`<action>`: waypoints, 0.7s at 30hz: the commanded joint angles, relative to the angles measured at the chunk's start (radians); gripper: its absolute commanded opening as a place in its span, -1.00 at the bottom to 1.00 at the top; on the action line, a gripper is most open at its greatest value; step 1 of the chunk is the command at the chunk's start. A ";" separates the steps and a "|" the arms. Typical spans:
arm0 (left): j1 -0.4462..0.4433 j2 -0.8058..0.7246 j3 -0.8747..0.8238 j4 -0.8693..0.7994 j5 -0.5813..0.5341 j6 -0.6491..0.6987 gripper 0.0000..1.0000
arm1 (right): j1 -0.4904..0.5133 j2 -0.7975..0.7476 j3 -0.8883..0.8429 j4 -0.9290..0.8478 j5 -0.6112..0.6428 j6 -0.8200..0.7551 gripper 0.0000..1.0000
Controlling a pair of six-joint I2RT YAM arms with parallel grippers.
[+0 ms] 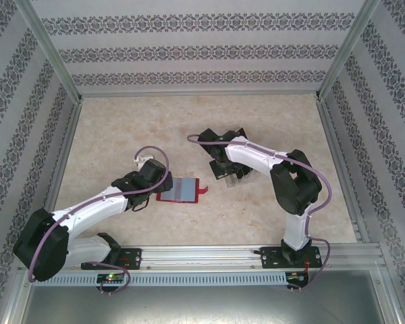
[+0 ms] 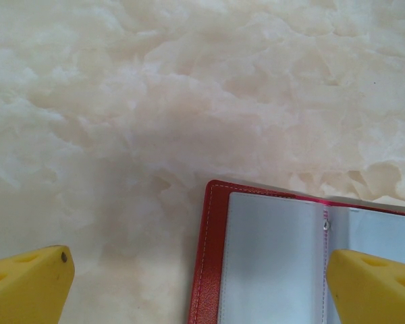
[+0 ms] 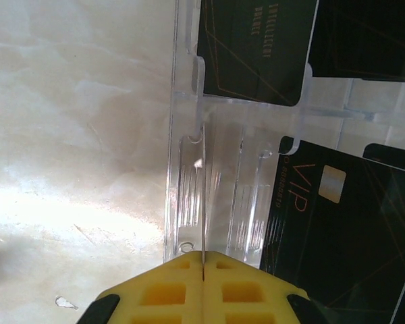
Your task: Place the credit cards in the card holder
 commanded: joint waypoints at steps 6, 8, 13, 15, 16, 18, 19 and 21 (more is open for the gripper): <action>0.014 0.017 0.044 -0.058 0.013 0.032 0.93 | -0.016 -0.105 0.059 -0.029 -0.062 -0.003 -1.00; 0.014 0.031 0.059 -0.083 0.015 0.040 0.93 | -0.016 -0.144 0.074 -0.028 -0.084 -0.002 -1.00; 0.014 0.076 0.085 -0.138 0.025 0.076 0.94 | -0.015 -0.239 0.073 0.034 -0.193 0.030 -1.00; 0.014 0.103 0.094 -0.156 0.034 0.089 0.94 | -0.011 -0.272 0.043 0.097 -0.255 0.063 -1.00; 0.014 0.118 0.097 -0.161 0.039 0.094 0.94 | -0.009 -0.290 0.013 0.147 -0.294 0.086 -1.00; 0.014 0.139 0.099 -0.162 0.049 0.104 0.95 | -0.004 -0.318 -0.051 0.256 -0.368 0.140 -1.00; 0.014 0.152 0.101 -0.164 0.051 0.109 0.95 | 0.002 -0.330 -0.094 0.327 -0.407 0.180 -1.00; 0.014 0.181 0.103 -0.164 0.053 0.116 0.95 | 0.019 -0.356 -0.192 0.499 -0.470 0.272 -1.00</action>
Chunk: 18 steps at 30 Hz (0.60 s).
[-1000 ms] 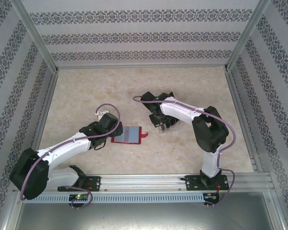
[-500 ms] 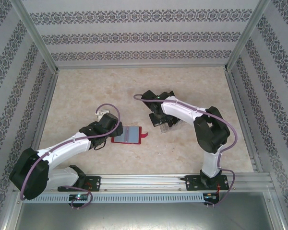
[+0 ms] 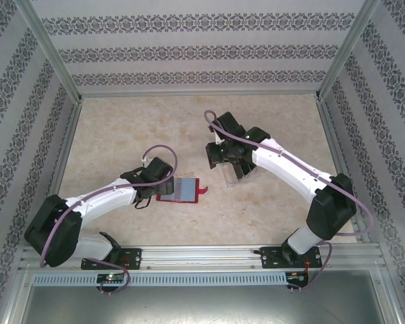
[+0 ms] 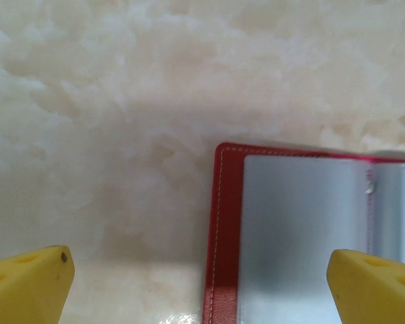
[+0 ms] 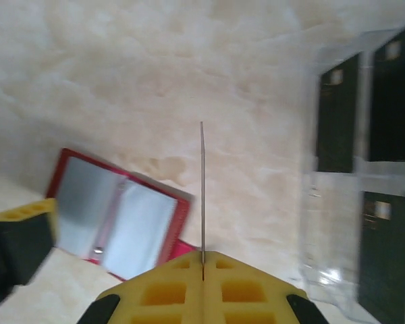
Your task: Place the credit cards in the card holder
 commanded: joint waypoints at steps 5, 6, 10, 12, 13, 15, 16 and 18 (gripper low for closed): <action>0.013 0.091 0.032 -0.059 0.001 0.049 0.95 | 0.073 -0.033 -0.295 0.556 -0.186 0.313 -1.00; 0.014 0.100 0.034 -0.068 -0.011 0.044 0.95 | 0.080 -0.030 -0.324 0.610 -0.190 0.339 -1.00; 0.013 0.108 0.033 -0.102 -0.057 0.008 0.94 | 0.105 -0.003 -0.432 0.805 -0.203 0.441 -1.00; 0.014 0.104 0.022 -0.103 -0.063 -0.008 0.94 | 0.116 0.012 -0.484 0.899 -0.203 0.479 -1.00; 0.014 0.099 0.016 -0.101 -0.063 -0.014 0.94 | 0.119 0.021 -0.503 0.937 -0.202 0.493 -1.00; 0.014 0.091 0.007 -0.096 -0.063 -0.024 0.95 | 0.124 0.038 -0.541 1.011 -0.202 0.520 -1.00; 0.013 0.087 0.003 -0.091 -0.060 -0.025 0.94 | 0.127 0.047 -0.556 1.045 -0.201 0.532 -1.00; 0.014 0.080 -0.003 -0.088 -0.059 -0.031 0.95 | 0.134 0.075 -0.577 1.105 -0.210 0.551 -1.00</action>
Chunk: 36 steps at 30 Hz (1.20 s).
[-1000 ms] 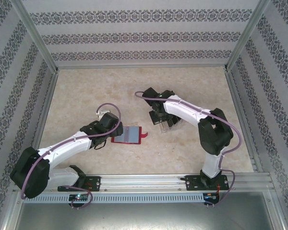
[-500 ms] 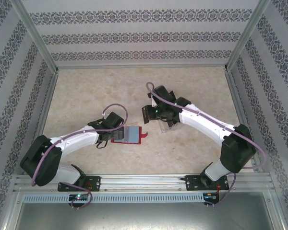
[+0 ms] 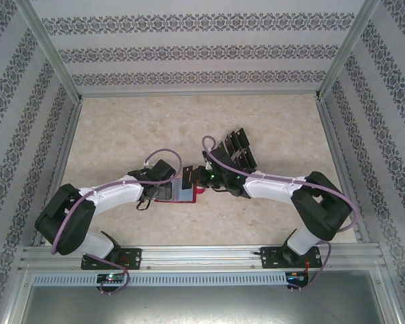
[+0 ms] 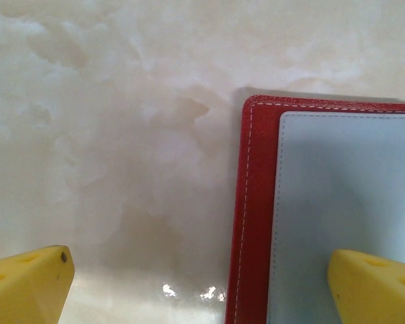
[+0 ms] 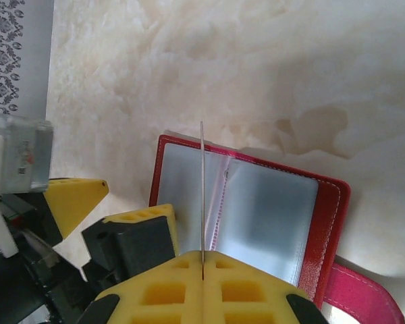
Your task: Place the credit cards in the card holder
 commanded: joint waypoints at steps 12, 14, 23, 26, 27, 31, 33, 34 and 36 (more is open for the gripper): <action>0.013 -0.040 -0.024 -0.031 -0.029 -0.035 0.95 | 0.070 0.106 -0.063 0.305 0.019 0.118 -1.00; 0.013 -0.038 -0.027 -0.030 -0.031 -0.037 0.95 | 0.077 0.109 -0.071 0.310 0.035 0.124 -1.00; 0.013 -0.032 -0.040 -0.023 -0.028 -0.050 0.95 | 0.082 0.127 -0.117 0.364 0.074 0.134 -1.00; 0.013 -0.032 -0.044 -0.019 -0.027 -0.053 0.95 | 0.083 0.140 -0.127 0.386 0.070 0.141 -1.00; 0.013 -0.031 -0.045 -0.020 -0.027 -0.054 0.95 | 0.083 0.143 -0.129 0.392 0.069 0.146 -1.00; 0.013 -0.034 -0.047 -0.018 -0.029 -0.053 0.95 | 0.085 0.155 -0.135 0.419 0.062 0.159 -1.00; 0.013 -0.033 -0.049 -0.016 -0.028 -0.053 0.95 | 0.086 0.161 -0.138 0.433 0.056 0.165 -1.00; 0.013 -0.034 -0.048 -0.017 -0.028 -0.053 0.95 | 0.086 0.162 -0.138 0.440 0.054 0.168 -1.00; 0.013 -0.033 -0.048 -0.016 -0.028 -0.053 0.95 | 0.089 0.163 -0.141 0.449 0.053 0.173 -1.00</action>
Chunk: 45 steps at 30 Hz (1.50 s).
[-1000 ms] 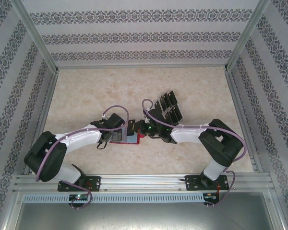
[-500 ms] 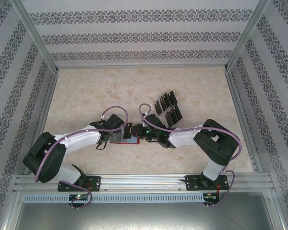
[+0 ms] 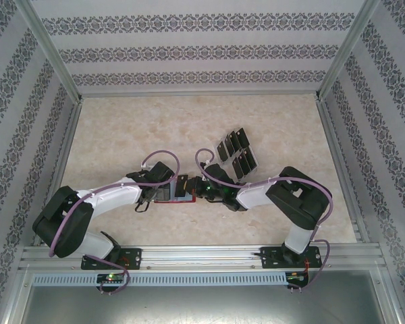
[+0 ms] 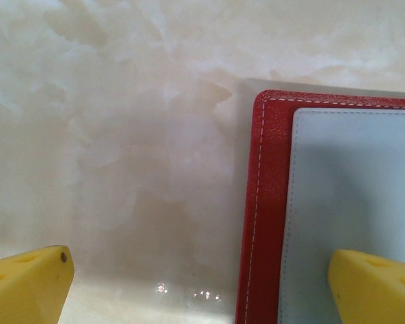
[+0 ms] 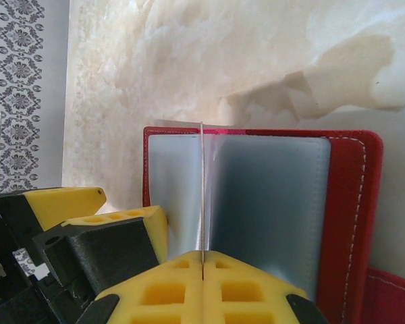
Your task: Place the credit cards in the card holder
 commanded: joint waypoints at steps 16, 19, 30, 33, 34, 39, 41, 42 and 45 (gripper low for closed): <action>0.013 -0.012 -0.024 -0.013 -0.019 -0.012 0.95 | 0.021 0.039 -0.001 0.086 -0.005 0.032 -1.00; 0.013 -0.014 -0.023 -0.013 -0.019 -0.013 0.95 | 0.022 0.055 -0.001 0.098 -0.009 0.042 -1.00; 0.013 -0.014 -0.024 -0.011 -0.019 -0.014 0.95 | 0.028 0.073 -0.007 0.109 -0.030 0.055 -1.00; 0.013 -0.013 -0.023 -0.010 -0.019 -0.014 0.95 | 0.030 0.073 -0.011 0.109 -0.032 0.055 -1.00; 0.013 -0.012 -0.023 -0.010 -0.019 -0.015 0.95 | 0.032 0.074 -0.011 0.108 -0.034 0.056 -1.00; 0.013 -0.012 -0.023 -0.012 -0.018 -0.016 0.95 | 0.034 0.092 -0.008 0.109 -0.046 0.068 -1.00; 0.013 -0.012 -0.022 -0.012 -0.017 -0.016 0.95 | 0.036 0.103 -0.001 0.106 -0.053 0.075 -1.00; 0.013 -0.012 -0.022 -0.013 -0.018 -0.015 0.95 | 0.037 0.106 0.000 0.103 -0.053 0.080 -1.00; 0.013 -0.014 -0.021 -0.015 -0.017 -0.015 0.95 | 0.037 0.113 -0.003 0.103 -0.053 0.098 -1.00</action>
